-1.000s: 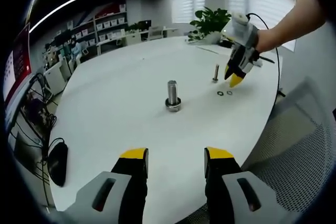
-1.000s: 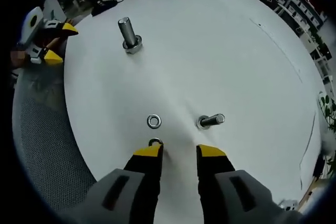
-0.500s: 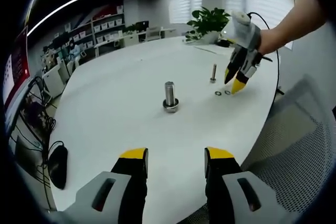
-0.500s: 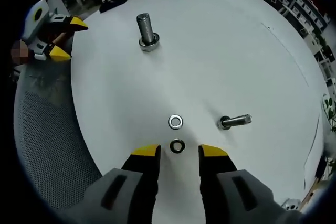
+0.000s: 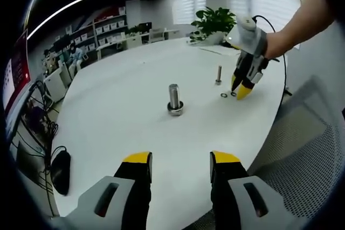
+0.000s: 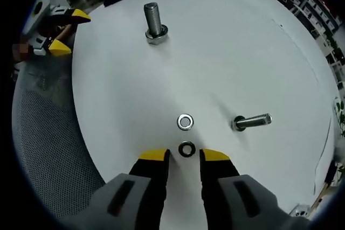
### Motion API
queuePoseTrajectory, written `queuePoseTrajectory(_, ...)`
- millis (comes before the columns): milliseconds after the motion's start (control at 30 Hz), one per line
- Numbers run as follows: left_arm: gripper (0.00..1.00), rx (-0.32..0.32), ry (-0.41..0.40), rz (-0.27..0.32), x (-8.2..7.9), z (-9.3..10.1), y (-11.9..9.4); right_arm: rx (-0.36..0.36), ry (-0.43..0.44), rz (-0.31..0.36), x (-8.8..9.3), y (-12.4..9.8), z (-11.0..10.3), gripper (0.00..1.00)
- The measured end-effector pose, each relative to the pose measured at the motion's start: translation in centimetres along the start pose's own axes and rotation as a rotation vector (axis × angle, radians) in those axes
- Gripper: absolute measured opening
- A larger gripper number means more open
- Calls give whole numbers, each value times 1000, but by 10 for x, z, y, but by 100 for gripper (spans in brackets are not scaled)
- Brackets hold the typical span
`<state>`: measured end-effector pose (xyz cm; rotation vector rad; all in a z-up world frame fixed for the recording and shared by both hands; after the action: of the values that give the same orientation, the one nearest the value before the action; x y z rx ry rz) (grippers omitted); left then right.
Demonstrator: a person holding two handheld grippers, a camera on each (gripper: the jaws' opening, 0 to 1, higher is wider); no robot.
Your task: Place the washer onto the threaded stud by aligning its center hole with the stud, sliding it down to the base, and recovering from edge contact or off-axis alignment until the washer reaches the visible bottom stop.
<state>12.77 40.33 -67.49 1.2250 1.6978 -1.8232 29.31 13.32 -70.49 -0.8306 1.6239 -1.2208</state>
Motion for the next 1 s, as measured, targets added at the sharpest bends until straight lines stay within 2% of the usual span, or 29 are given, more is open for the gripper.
queuePoseTrajectory(133,41,-1,3,-1,0,0,0,-6,-9,4,0,0,2,23)
queuePoseTrajectory(233,41,-3,-2,2,0,-1,0,-16,-41,-24,-3,-2,2,22)
queuePoseTrajectory(367,41,-3,1,-1,0,0,0,-8,-38,-35,-4,1,3,22)
queuePoseTrajectory(567,40,-7,-3,-2,1,-1,0,-6,-66,-48,-8,1,4,16)
queuePoseTrajectory(800,40,-10,0,-9,1,-1,0,-9,-59,-100,-15,2,4,15)
queuePoseTrajectory(1000,40,-11,-1,-9,1,-1,-1,16,-33,-70,-11,1,1,14)
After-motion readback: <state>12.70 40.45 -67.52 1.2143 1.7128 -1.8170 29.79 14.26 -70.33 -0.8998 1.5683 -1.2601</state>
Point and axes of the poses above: the point that each gripper's makers call its tool centre point, and the gripper's own axes: y roughly forward along the fingers, z roughly to its right, x roughly out of its underside, the point moved 10 cm from there along -y, roughly backward along the fingers, and after that the axes turned 6 degrees about -x, right-handed, at the moved point
